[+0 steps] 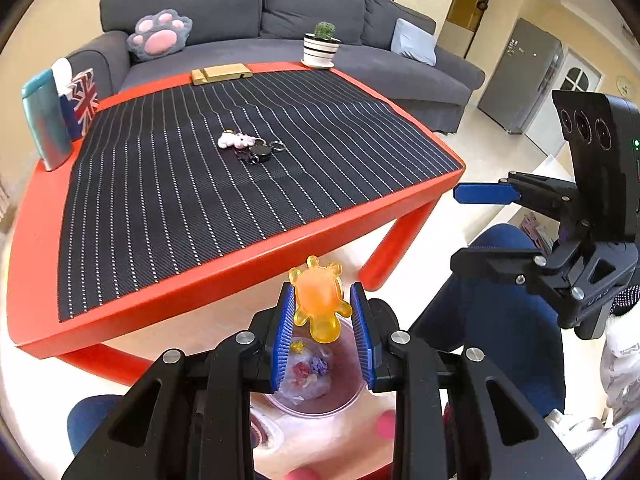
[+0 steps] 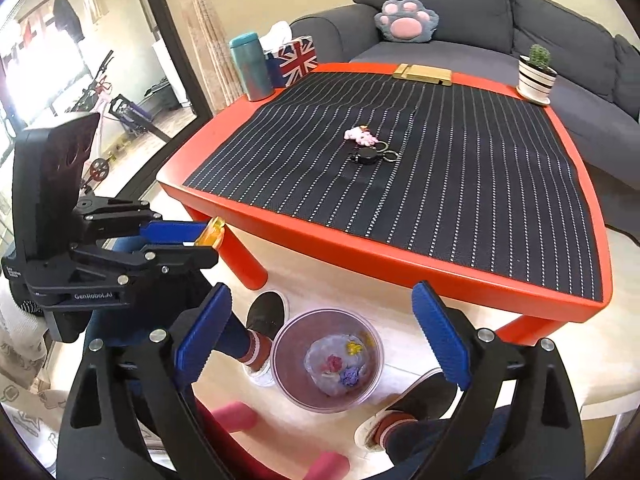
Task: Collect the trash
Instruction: 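Open the right gripper to drop the paper while the left drops the turtle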
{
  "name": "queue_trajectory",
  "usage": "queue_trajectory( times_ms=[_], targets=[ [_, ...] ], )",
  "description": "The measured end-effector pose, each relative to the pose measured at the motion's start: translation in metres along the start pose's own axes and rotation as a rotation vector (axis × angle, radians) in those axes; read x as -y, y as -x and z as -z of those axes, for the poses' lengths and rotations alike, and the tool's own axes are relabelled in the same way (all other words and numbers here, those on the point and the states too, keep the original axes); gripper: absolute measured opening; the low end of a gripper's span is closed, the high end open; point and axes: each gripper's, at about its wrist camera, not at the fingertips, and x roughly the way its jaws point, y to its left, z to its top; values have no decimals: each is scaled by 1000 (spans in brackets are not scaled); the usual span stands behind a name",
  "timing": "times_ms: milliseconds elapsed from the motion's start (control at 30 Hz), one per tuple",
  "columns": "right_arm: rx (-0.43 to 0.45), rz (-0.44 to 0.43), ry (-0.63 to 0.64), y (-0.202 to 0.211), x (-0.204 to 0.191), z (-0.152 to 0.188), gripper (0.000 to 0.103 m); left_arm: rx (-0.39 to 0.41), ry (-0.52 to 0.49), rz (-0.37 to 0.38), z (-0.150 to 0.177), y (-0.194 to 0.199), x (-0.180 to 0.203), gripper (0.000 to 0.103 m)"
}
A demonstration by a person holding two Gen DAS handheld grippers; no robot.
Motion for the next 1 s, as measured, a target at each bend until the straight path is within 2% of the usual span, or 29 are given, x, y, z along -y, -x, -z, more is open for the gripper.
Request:
queue_trajectory(
  times_ms=[533,600,667,733,767,1000],
  targets=[
    [26,10,-35,11,15,4,91,-3,-40,6,0,-2,16,28],
    [27,11,-38,11,16,4,91,-2,-33,16,0,-2,15,36],
    [26,12,-43,10,17,5,91,5,-25,21,-1,-2,14,75],
    [26,15,-45,11,17,6,91,18,-5,26,-1,-1,12,87],
    [27,15,-46,11,17,6,91,20,6,17,-1,-2,10,90],
    [25,11,-43,10,15,6,93,27,38,-10,-1,-2,3,94]
  ],
)
